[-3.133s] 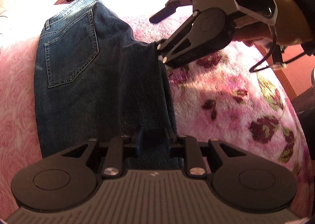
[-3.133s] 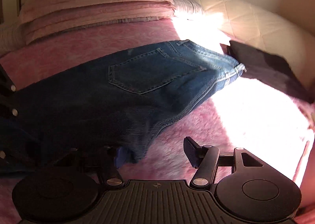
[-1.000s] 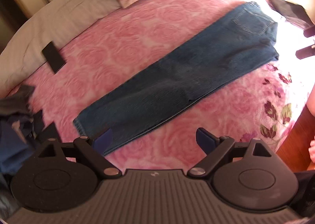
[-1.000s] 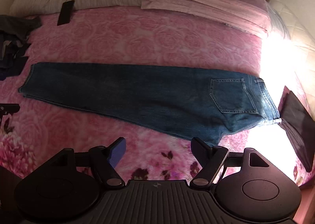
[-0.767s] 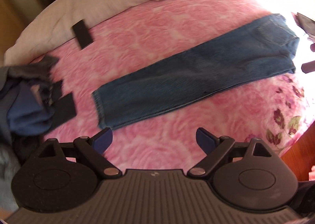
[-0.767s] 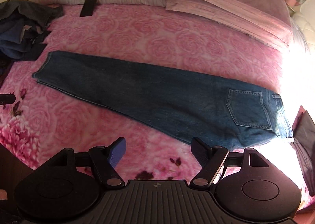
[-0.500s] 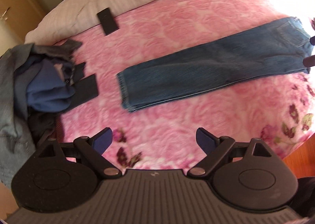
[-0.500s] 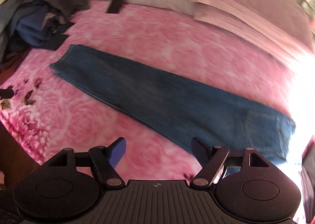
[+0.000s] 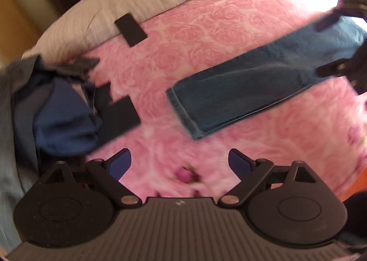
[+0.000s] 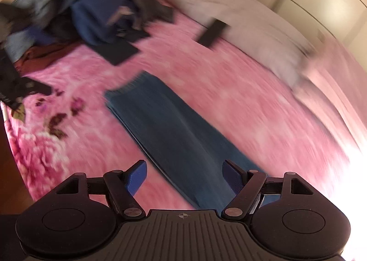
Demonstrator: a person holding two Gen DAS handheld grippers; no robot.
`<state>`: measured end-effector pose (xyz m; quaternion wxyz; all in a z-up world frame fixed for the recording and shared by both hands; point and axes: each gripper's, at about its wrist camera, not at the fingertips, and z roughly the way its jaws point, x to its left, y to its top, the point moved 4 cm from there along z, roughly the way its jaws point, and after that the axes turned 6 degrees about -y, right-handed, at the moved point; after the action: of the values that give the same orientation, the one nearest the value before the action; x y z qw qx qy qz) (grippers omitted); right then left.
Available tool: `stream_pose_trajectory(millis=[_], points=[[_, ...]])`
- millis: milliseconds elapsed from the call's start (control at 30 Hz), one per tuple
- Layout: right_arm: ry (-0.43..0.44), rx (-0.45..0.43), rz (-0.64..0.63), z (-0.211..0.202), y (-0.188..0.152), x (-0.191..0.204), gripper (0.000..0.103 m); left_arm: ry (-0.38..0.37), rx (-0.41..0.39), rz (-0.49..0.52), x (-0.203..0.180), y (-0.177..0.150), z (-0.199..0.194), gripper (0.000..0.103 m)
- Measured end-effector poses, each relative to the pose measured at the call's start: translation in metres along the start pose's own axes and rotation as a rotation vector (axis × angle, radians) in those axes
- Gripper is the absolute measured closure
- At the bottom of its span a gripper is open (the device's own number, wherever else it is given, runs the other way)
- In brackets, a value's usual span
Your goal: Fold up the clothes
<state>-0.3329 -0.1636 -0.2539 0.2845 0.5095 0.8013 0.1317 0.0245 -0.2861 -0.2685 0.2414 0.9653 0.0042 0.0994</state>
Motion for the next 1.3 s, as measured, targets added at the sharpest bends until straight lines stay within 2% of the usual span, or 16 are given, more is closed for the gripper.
stream_pose_trajectory(millis=[133, 167, 200, 233, 300, 500, 567, 633, 833, 933, 1067, 1167, 1233, 1267, 1300], points=[[0.055, -0.035, -0.142, 0.057, 0.031, 0.053, 0.028, 0.002, -0.002, 0.104, 0.020, -0.005, 0.029, 0.013], [0.063, -0.046, -0.178, 0.072, 0.036, 0.065, 0.031, -0.004, -0.005, 0.104, 0.024, -0.007, 0.036, 0.013], [0.070, -0.056, -0.206, 0.086, 0.041, 0.074, 0.043, -0.011, -0.006, 0.098, 0.028, -0.010, 0.043, 0.013], [0.077, -0.065, -0.229, 0.099, 0.045, 0.083, 0.049, -0.018, -0.005, 0.087, 0.032, -0.013, 0.049, 0.013], [0.088, -0.070, -0.228, 0.119, 0.054, 0.091, 0.053, -0.031, -0.003, 0.064, 0.039, -0.021, 0.062, 0.013], [0.116, -0.053, -0.175, 0.144, 0.067, 0.089, 0.053, -0.100, -0.027, -0.051, 0.048, -0.030, 0.085, 0.014], [0.097, -0.053, -0.218, 0.140, 0.064, 0.087, 0.053, -0.112, -0.028, -0.058, 0.046, -0.027, 0.092, 0.014], [0.110, -0.059, -0.203, 0.135, 0.062, 0.081, 0.053, -0.115, -0.035, -0.047, 0.044, -0.023, 0.096, 0.014], [0.107, -0.147, -0.041, 0.140, 0.087, 0.038, 0.053, -0.157, -0.101, -0.109, 0.053, -0.005, 0.103, 0.014], [0.084, -0.109, -0.014, 0.168, 0.099, 0.007, 0.053, -0.178, -0.119, -0.162, 0.055, 0.010, 0.117, 0.016], [0.163, -0.060, 0.011, 0.213, 0.111, -0.022, 0.053, -0.195, -0.104, -0.188, 0.042, 0.023, 0.140, 0.016], [0.323, -0.010, -0.034, 0.245, 0.116, -0.019, 0.054, -0.195, 0.012, -0.159, 0.025, 0.016, 0.168, 0.021], [0.411, 0.029, -0.047, 0.260, 0.118, -0.017, 0.061, -0.197, 0.043, -0.175, 0.018, 0.010, 0.177, 0.020], [0.430, 0.048, -0.046, 0.263, 0.118, -0.016, 0.071, -0.196, 0.040, -0.191, 0.018, 0.010, 0.176, 0.020], [0.448, 0.063, -0.044, 0.266, 0.117, -0.017, 0.075, -0.193, 0.042, -0.198, 0.018, 0.011, 0.175, 0.021]])
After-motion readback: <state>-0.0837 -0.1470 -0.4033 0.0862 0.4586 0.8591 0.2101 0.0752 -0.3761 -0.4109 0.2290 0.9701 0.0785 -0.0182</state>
